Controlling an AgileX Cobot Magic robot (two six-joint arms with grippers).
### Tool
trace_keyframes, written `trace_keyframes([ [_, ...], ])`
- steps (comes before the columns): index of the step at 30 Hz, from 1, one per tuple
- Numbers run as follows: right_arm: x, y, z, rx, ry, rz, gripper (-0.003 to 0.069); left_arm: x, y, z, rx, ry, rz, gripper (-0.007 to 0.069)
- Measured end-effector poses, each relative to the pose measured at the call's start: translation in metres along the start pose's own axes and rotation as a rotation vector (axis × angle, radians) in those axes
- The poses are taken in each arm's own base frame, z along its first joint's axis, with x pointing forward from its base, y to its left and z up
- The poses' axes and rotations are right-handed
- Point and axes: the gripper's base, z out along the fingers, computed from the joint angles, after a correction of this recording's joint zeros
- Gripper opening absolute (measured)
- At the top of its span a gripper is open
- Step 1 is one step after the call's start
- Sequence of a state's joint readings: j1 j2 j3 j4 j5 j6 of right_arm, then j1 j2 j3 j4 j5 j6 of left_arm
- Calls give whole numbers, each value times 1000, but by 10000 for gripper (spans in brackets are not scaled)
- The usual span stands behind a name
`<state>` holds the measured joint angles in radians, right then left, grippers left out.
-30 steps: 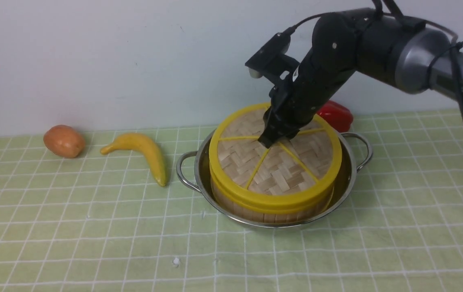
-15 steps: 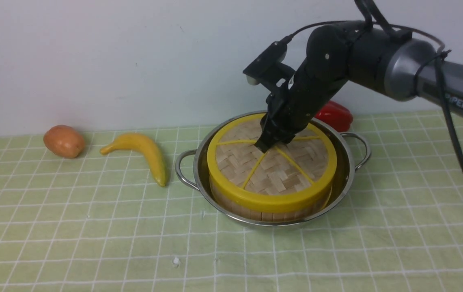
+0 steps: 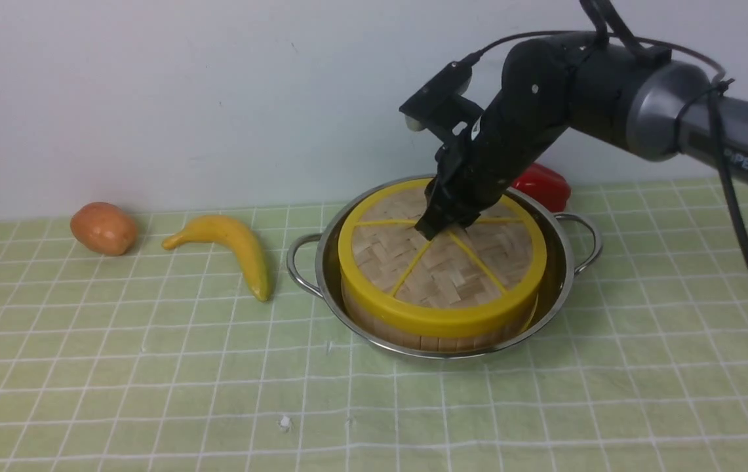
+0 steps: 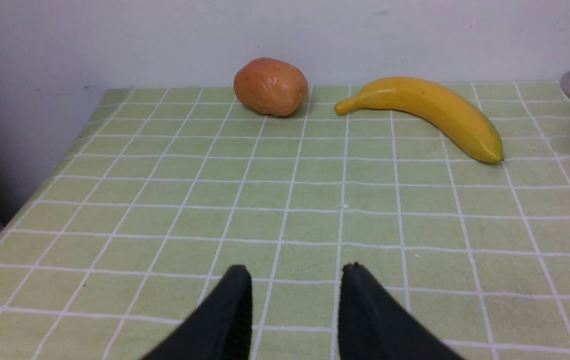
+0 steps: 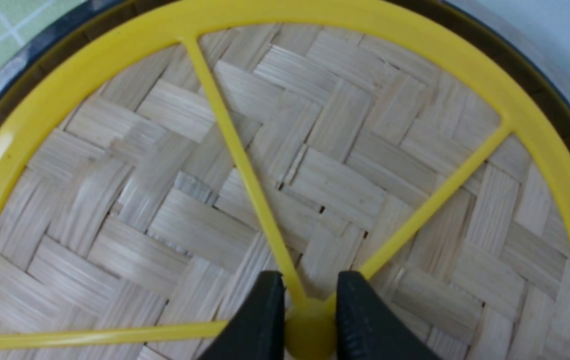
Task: Place the steamer in the pot on the green tablecloth, and put the lid on the steamer.
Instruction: 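Place the bamboo steamer lid onto the steamer basket in the pot with the right gripper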
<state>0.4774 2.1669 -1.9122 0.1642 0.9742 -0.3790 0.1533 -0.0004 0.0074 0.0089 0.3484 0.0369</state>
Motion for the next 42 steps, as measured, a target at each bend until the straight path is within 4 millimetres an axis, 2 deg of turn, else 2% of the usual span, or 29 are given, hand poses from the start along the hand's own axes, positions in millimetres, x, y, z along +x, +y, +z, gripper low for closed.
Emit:
trace_keyframes([
  [4, 0, -2, 0, 5, -3, 5, 150, 0, 0, 0, 0, 0, 0, 243],
  [7, 0, -4, 0, 16, -9, 2, 264, 0, 0, 0, 0, 0, 1, 243],
  [9, 0, -6, -1, 20, -10, 4, 382, 0, 0, 0, 0, 0, 1, 243],
  [13, 0, -7, -3, 22, -16, 4, 550, 0, 0, 0, 0, 0, 1, 243],
  [15, -2, -6, -8, 22, -27, 8, 594, 0, 0, 0, 0, 0, 1, 243],
  [17, -6, -6, -21, 29, -51, 14, 603, 0, 0, 0, 0, 0, 1, 243],
  [20, -15, -5, -51, 53, -132, 30, 572, 0, 0, 0, 0, 0, 1, 243],
  [22, -23, -4, -80, 75, -217, 61, 511, 0, 0, 0, 0, 0, 1, 243],
  [23, -24, -4, -83, 77, -225, 61, 503, 0, 0, 0, 0, 0, 1, 243],
  [24, -28, -3, -108, 87, -287, 107, 400, 0, 0, 0, 0, 0, 1, 243],
  [25, -29, -3, -110, 88, -294, 106, 386, 0, 0, 0, 0, 0, 1, 243],
  [26, -31, 0, -131, 86, -339, 150, 241, 0, 0, 0, 0, 0, 1, 243],
  [28, -32, 3, -150, 69, -384, 200, 106, 0, 0, 0, 0, 0, 1, 243],
  [29, -32, 3, -152, 66, -389, 211, 92, 0, 0, 0, 0, 0, 1, 243],
  [30, -33, 6, -163, 43, -419, 256, 17, 0, 0, 0, 0, 0, 1, 243],
  [34, -36, 14, -179, -54, -468, 375, -13, 0, 0, 0, 0, 0, 1, 243],
  [38, -39, 20, -183, -144, -498, 448, -13, 0, 0, 0, 0, 0, 1, 243],
  [42, -39, 21, -183, -161, -494, 446, -9, 0, 0, 0, 0, 0, 1, 243],
])
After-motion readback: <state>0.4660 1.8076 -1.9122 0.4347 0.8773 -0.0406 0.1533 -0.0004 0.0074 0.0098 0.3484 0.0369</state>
